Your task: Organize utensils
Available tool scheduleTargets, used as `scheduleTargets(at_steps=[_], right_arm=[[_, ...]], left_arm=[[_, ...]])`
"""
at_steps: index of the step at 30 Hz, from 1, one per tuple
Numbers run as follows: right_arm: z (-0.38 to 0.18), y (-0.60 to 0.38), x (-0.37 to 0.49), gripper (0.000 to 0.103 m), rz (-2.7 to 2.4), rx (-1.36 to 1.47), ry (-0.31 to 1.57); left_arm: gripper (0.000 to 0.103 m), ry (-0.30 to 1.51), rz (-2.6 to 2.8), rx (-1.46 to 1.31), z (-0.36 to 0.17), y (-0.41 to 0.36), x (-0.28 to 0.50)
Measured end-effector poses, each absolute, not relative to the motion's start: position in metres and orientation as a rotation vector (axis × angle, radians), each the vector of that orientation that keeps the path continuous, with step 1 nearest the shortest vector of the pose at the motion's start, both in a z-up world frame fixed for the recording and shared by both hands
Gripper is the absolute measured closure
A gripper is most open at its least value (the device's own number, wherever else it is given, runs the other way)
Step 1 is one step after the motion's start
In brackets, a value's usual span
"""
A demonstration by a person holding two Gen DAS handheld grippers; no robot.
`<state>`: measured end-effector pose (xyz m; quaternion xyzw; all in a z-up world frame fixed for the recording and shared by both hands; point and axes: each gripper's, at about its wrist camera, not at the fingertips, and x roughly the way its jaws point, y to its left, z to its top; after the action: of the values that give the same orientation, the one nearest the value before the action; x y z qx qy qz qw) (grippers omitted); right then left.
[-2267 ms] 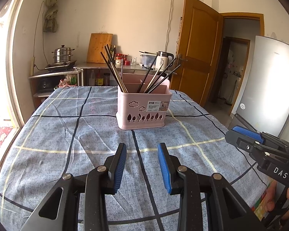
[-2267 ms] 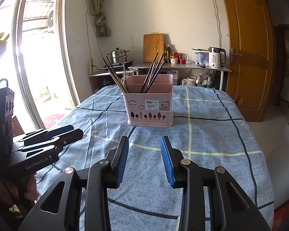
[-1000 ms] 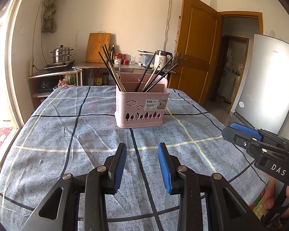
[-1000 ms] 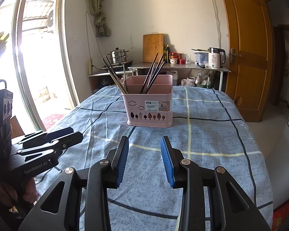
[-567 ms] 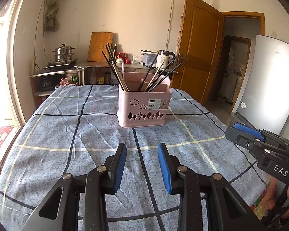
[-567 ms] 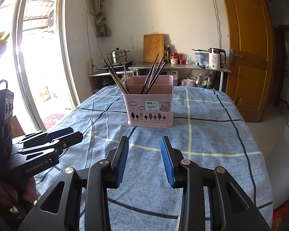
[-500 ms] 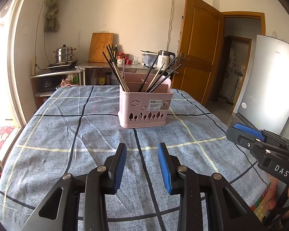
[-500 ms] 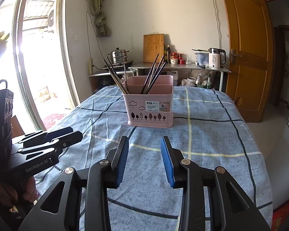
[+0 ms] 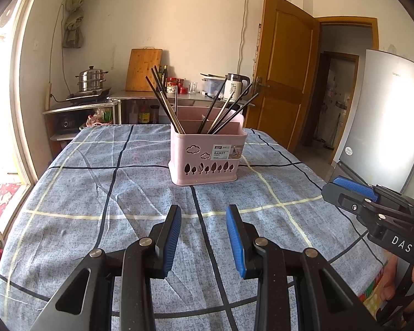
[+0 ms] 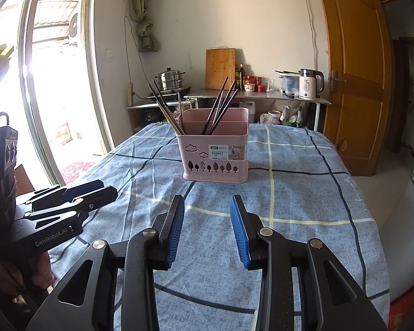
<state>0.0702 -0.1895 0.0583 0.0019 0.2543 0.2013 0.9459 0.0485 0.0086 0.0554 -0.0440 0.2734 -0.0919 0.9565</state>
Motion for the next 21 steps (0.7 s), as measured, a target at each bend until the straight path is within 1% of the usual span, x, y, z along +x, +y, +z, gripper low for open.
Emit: scheduleTargets(at_steps=[21], right_arm=[[0.0608,-0.1906,0.0691,0.068,0.418,-0.008,0.522]], left_arm=[[0.07,0.548,-0.166,-0.085,0.0537,0.011,0.0468]])
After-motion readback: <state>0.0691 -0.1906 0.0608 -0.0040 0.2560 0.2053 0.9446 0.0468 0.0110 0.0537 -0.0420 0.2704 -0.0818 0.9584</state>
